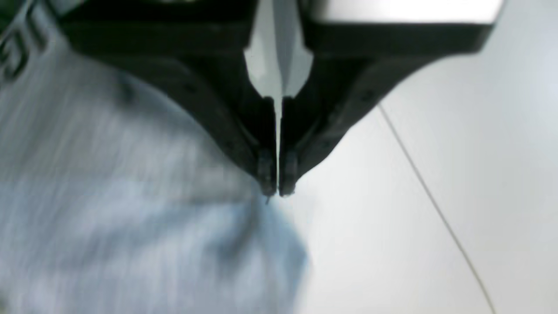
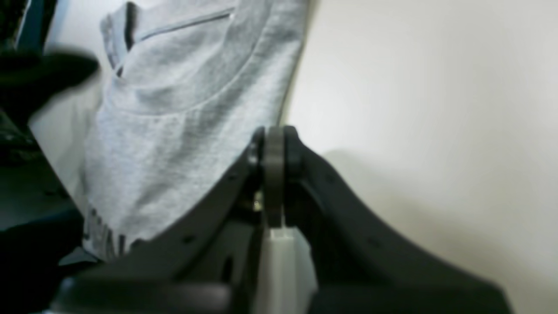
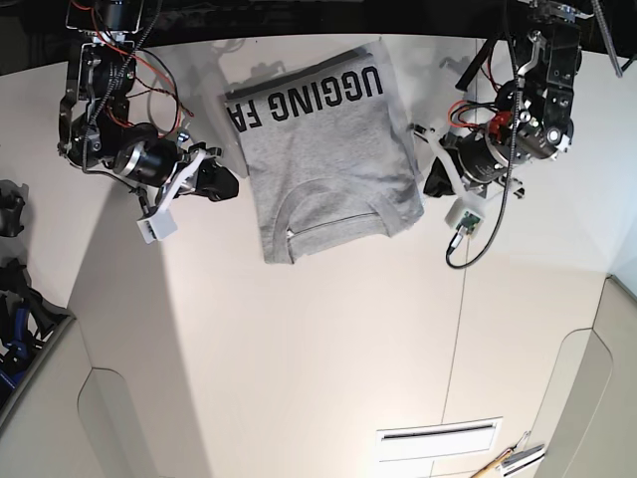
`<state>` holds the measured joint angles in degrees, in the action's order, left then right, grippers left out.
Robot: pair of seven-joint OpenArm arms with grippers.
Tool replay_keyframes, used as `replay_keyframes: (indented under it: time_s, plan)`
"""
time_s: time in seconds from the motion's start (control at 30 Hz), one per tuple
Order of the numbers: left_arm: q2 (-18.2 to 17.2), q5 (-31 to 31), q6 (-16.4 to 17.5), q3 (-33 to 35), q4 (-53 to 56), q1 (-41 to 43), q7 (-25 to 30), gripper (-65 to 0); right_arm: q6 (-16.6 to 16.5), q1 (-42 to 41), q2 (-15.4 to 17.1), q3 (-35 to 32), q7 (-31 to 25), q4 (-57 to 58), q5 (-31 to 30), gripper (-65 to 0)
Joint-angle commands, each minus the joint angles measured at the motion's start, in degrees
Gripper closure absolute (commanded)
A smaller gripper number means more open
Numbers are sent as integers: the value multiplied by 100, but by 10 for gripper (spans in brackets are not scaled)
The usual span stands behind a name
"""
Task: Fold the T-shirt properly
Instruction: 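Lower the folded shirt flat and smooth its edges with both grippers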
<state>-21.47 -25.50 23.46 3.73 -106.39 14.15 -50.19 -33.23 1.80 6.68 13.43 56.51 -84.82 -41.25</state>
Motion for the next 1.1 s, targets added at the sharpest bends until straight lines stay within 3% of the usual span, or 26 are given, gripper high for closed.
replay_keyframes:
  time_s: [0.0, 0.13, 0.23, 0.57, 0.77, 1.07]
  plan:
    - [-28, -90, 35, -11, -162, 48, 81, -19, -66, -31, 26, 4, -50, -98, -201, 0]
    - [24, -306, 37, -11, -181, 354, 245, -19, -66, 118, 26, -7, -31, -96, -299, 0]
    - [293, -317, 142, -11, -144, 391, 284, -19, -66, 269, 9, -4, -33, -94, -341, 0]
    - [1008, -282, 188, -4, 531, -326, 452, -19, -66, 625, -129, -7, -28, -94, -573, 0]
    - [1001, -212, 184, -7, 627, -684, 199, -19, -68, 737, -127, -4, -46, -96, -595, 0]
    - [743, -208, 188, -313, -48, -326, 44, -19, -74, 782, 149, 13, 184, -605, -586, 0]
